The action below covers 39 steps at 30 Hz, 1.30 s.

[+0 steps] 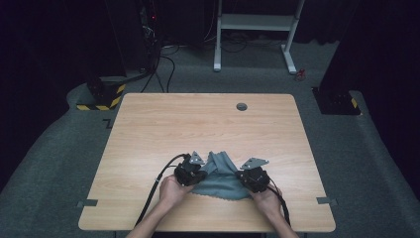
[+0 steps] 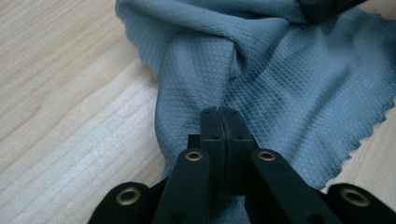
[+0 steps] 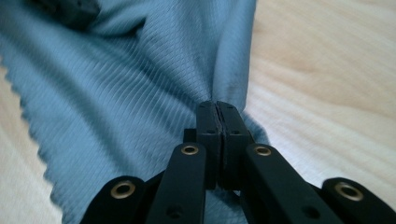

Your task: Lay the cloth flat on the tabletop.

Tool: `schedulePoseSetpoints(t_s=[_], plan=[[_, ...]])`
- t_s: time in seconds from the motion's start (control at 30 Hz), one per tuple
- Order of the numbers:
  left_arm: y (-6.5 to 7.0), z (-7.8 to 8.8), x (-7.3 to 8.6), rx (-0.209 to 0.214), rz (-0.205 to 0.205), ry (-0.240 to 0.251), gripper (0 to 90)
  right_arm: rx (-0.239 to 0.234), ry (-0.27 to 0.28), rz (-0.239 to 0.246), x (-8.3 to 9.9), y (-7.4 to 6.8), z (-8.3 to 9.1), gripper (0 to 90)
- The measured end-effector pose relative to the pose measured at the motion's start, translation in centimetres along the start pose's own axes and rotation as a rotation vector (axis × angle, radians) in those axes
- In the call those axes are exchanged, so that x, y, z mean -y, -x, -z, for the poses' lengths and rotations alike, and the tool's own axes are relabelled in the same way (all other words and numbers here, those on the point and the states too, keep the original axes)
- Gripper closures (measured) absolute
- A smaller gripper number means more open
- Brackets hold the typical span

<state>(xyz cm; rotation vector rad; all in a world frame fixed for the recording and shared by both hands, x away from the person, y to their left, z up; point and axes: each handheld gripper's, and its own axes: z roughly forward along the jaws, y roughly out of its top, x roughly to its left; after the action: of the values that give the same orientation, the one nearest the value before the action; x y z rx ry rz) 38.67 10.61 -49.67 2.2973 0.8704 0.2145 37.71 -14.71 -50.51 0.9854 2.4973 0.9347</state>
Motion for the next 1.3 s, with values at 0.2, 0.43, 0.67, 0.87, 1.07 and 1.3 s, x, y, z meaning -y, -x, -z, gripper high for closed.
schedulePoseSetpoints(t_s=[0.2,0.43,0.67,0.87,1.07,1.3], plan=[[-1.1,1.4,-0.2,-0.037,0.059,0.08,74.6,-0.022,0.031,-0.008,-0.1,0.3,0.7,84.4],[-2.9,1.0,-0.8,-0.097,0.135,0.096,64.0,-0.007,0.09,-0.088,-1.5,1.7,1.2,78.5],[-2.9,-1.3,-1.7,-0.057,0.156,0.03,66.4,-0.019,0.054,-0.118,-3.4,1.8,-1.0,71.4],[-2.3,-1.6,-1.9,-0.026,0.115,0.013,90.0,-0.009,-0.027,-0.105,-3.7,1.4,-2.9,89.1],[-0.9,0.6,-2.1,-0.009,0.039,0.058,90.0,0.01,0.059,-0.082,-3.1,1.2,-0.1,89.4],[-1.6,0.0,-1.8,-0.091,0.077,0.081,73.9,-0.015,0.061,0.026,-1.4,-0.5,1.1,89.1]])
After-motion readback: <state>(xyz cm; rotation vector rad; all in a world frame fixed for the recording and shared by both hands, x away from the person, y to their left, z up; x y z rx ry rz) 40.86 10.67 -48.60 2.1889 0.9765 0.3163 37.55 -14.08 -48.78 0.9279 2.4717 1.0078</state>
